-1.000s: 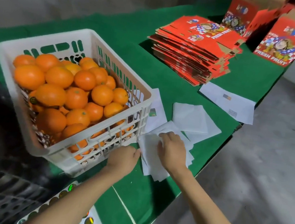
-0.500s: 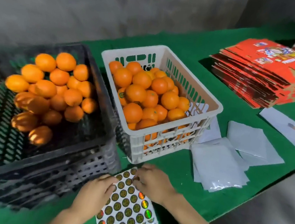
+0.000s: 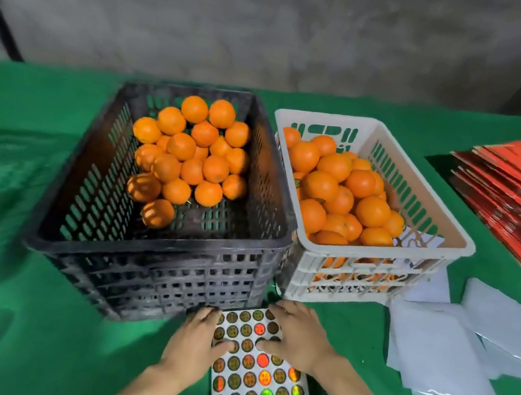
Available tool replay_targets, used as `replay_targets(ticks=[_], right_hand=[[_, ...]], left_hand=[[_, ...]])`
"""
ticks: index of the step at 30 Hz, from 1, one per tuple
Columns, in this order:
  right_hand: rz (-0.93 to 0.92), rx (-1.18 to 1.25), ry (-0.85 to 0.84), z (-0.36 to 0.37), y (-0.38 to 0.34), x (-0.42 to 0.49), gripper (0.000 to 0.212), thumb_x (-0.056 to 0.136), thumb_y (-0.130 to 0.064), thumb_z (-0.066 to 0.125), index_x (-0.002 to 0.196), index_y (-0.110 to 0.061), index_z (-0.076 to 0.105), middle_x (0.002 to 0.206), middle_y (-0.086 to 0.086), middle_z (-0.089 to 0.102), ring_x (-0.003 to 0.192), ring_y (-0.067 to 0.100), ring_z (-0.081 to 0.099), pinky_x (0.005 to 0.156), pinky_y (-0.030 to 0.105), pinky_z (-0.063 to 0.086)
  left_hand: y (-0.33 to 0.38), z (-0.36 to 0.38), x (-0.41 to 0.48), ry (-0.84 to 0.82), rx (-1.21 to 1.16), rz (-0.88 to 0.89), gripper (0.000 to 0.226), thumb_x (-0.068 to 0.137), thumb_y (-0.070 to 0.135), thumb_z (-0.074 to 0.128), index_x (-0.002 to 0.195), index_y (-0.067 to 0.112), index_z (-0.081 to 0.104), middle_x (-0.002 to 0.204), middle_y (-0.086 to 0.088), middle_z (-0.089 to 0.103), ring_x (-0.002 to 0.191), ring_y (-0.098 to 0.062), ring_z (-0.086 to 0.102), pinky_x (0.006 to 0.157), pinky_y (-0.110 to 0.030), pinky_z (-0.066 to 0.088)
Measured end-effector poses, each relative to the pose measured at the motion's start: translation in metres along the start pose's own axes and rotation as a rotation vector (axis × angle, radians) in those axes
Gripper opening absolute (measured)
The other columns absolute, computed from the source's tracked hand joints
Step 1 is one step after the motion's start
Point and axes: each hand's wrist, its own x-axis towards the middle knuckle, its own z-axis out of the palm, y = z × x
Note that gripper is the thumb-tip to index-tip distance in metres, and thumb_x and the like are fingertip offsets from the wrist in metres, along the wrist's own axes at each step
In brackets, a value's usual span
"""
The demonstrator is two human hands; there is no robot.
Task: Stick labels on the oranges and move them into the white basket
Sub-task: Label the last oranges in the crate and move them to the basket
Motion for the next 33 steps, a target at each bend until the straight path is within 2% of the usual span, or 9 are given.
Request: replay_targets(ticks=[2,7,12,14,18,22,28,31,33], right_hand=[[0.002,0.012,0.003,-0.001,0.000,0.001,0.092,0.081,-0.069,0.058,0.155,-0.022,0.031,0.152,-0.002,0.034,0.139,0.022,0.029,0.113,0.035,0.023],[0.006,0.005,0.000,-0.006,-0.001,0.005,0.087,0.075,-0.070,0.064,0.145,-0.022,0.046,0.137,-0.003,0.042,0.131,0.020,0.034,0.108,0.035,0.026],[0.001,-0.049,0.011,-0.010,-0.005,0.009,0.082,0.072,-0.069,0.065,0.140,-0.024,0.050,0.137,-0.004,0.048,0.132,0.021,0.039,0.109,0.038,0.028],[-0.011,-0.074,0.041,-0.011,-0.006,0.009,0.071,0.079,-0.062,0.065,0.137,-0.024,0.052,0.136,-0.003,0.052,0.130,0.021,0.043,0.107,0.039,0.030],[-0.068,-0.079,0.170,-0.015,-0.005,0.006,0.028,0.094,-0.038,0.056,0.120,-0.027,0.059,0.124,-0.006,0.058,0.122,0.019,0.048,0.102,0.033,0.029],[-0.084,0.011,0.233,-0.021,-0.005,0.002,0.008,0.097,-0.034,0.054,0.097,-0.028,0.060,0.102,-0.011,0.063,0.101,0.012,0.054,0.098,0.030,0.036],[-0.197,0.056,0.245,-0.034,-0.002,-0.002,0.016,0.095,-0.048,0.056,0.086,-0.037,0.048,0.083,-0.021,0.053,0.090,0.005,0.042,0.092,0.024,0.028],[-0.240,0.062,0.247,-0.037,0.002,-0.003,0.020,0.098,-0.049,0.052,0.088,-0.032,0.050,0.079,-0.017,0.052,0.087,0.005,0.037,0.084,0.016,0.021],[-0.268,0.087,0.200,-0.037,0.002,-0.005,0.021,0.100,-0.048,0.049,0.089,-0.032,0.045,0.077,-0.012,0.054,0.082,0.008,0.042,0.078,0.016,0.022]], left_hand=[[0.002,-0.001,0.000,0.000,-0.033,-0.019,0.076,0.092,0.057,0.057,0.153,0.019,0.033,0.151,0.007,0.037,0.137,-0.014,0.041,0.113,-0.030,0.037],[0.006,-0.004,0.001,0.009,0.016,-0.037,0.076,0.091,0.057,0.058,0.152,0.020,0.033,0.148,0.008,0.038,0.136,-0.014,0.038,0.114,-0.031,0.036],[0.011,-0.004,-0.002,0.059,0.060,-0.033,0.071,0.091,0.057,0.057,0.149,0.020,0.037,0.143,0.009,0.040,0.132,-0.012,0.039,0.111,-0.028,0.037],[0.012,-0.003,-0.003,0.082,0.075,-0.022,0.071,0.092,0.058,0.056,0.149,0.020,0.037,0.143,0.008,0.039,0.132,-0.012,0.039,0.110,-0.028,0.037],[0.013,-0.003,-0.006,0.112,0.143,0.016,0.073,0.092,0.059,0.053,0.150,0.019,0.033,0.140,0.006,0.036,0.131,-0.013,0.037,0.109,-0.027,0.038],[0.015,-0.005,-0.011,0.119,0.156,0.031,0.066,0.092,0.057,0.054,0.145,0.021,0.036,0.131,0.005,0.033,0.124,-0.013,0.040,0.103,-0.024,0.040],[0.016,-0.026,-0.011,0.183,0.063,0.047,0.021,0.097,0.046,0.054,0.109,0.029,0.049,0.110,0.013,0.043,0.105,-0.008,0.049,0.086,-0.022,0.046],[0.015,-0.033,-0.010,0.191,0.062,0.088,0.012,0.098,0.042,0.053,0.108,0.034,0.051,0.105,0.018,0.053,0.097,-0.005,0.051,0.081,-0.021,0.045],[0.014,-0.034,-0.010,0.195,0.084,0.105,0.013,0.099,0.042,0.052,0.110,0.035,0.053,0.109,0.019,0.054,0.100,-0.004,0.051,0.085,-0.021,0.046]])
